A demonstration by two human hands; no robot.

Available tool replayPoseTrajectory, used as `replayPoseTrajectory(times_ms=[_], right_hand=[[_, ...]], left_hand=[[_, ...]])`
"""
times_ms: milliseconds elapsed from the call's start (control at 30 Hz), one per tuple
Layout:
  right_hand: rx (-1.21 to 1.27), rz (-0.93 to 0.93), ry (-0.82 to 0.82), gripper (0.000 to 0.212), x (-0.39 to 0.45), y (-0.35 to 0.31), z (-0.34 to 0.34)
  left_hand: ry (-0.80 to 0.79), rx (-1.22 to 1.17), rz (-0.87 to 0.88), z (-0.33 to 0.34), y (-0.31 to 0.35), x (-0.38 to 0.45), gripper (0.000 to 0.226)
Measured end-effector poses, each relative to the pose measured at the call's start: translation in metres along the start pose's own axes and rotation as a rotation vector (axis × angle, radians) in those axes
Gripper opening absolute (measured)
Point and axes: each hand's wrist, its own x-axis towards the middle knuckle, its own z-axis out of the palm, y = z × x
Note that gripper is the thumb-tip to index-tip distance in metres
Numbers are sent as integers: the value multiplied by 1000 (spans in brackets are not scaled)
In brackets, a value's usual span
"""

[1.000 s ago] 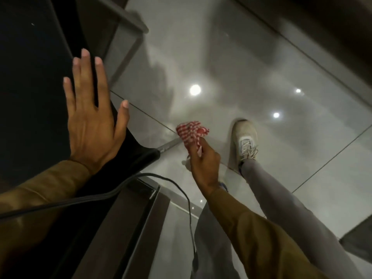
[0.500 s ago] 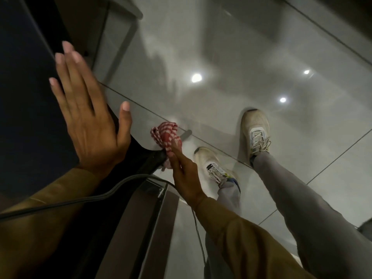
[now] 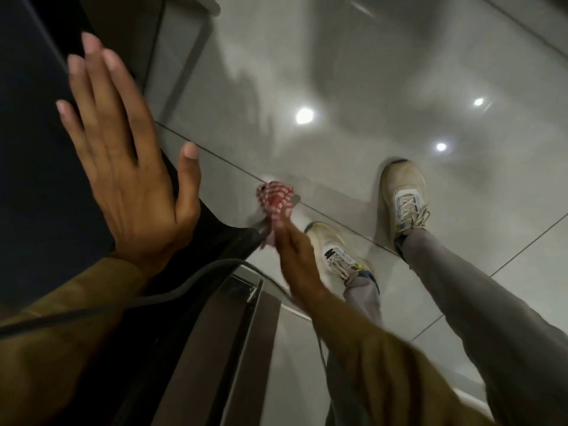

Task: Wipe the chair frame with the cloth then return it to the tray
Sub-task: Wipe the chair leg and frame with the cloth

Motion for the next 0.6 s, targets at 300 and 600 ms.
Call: replayPoseTrajectory(times_ms=[300,600], right_hand=[[-13,-139,7,42,-5,14,8],[104,57,87,45,52,10,3]], left_hand=[[54,-31,-28,-4,11,3,76],[72,-42,-29,0,9,1,78]])
